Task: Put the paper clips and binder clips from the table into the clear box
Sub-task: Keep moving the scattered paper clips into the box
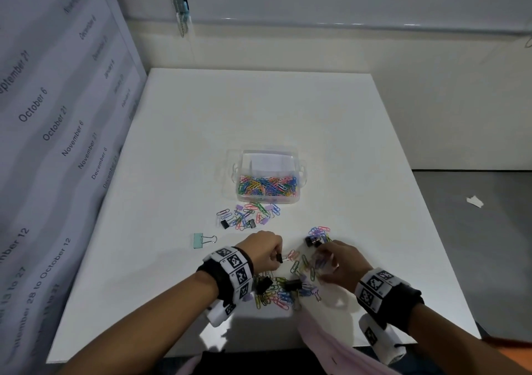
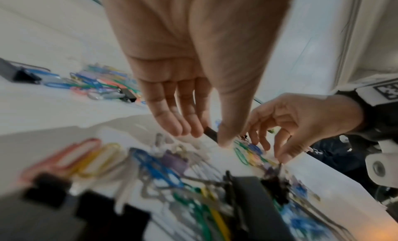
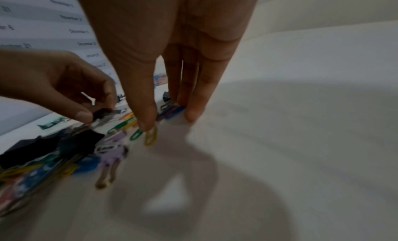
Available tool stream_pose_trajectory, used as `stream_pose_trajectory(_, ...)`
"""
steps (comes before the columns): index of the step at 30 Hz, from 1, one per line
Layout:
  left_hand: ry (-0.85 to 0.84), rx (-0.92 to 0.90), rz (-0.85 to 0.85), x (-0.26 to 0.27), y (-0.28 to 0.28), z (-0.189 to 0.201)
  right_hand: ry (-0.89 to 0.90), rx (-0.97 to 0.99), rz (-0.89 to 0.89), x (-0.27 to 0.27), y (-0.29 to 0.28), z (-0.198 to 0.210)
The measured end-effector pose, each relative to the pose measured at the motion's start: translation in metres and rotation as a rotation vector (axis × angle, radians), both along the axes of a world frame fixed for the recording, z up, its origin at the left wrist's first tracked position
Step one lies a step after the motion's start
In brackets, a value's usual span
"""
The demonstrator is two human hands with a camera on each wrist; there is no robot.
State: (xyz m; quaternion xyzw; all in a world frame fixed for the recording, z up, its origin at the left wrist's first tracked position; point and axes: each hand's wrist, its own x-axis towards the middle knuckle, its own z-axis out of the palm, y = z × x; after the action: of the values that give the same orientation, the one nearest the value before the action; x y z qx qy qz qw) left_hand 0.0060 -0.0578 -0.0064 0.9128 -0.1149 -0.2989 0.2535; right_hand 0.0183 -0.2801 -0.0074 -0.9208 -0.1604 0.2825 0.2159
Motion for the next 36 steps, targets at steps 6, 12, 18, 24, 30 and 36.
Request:
stream_pose_trajectory(6, -0.071, 0.005, 0.103, 0.016, 0.027, 0.0, -0.036, -0.007, -0.084, 0.011, -0.012, 0.003)
stream_pose_trajectory(12, -0.146, 0.087, 0.186, 0.02, 0.042, -0.009, 0.024, -0.022, -0.043, 0.005, -0.018, 0.004)
stream_pose_trajectory(18, -0.071, 0.026, 0.072, 0.003, 0.019, -0.008, 0.041, 0.066, 0.068, -0.007, 0.01, -0.005)
stream_pose_trajectory(24, -0.013, 0.031, 0.031, -0.009, -0.014, -0.014, 0.015, 0.109, 0.04, 0.0, 0.044, -0.014)
stream_pose_trajectory(30, -0.042, -0.097, 0.234, -0.01, -0.007, -0.008, -0.034, 0.194, 0.027, 0.005, 0.059, -0.018)
stream_pose_trajectory(36, 0.001, -0.191, 0.263, -0.017, 0.009, 0.003, -0.014, 0.038, 0.17, 0.016, 0.07, -0.011)
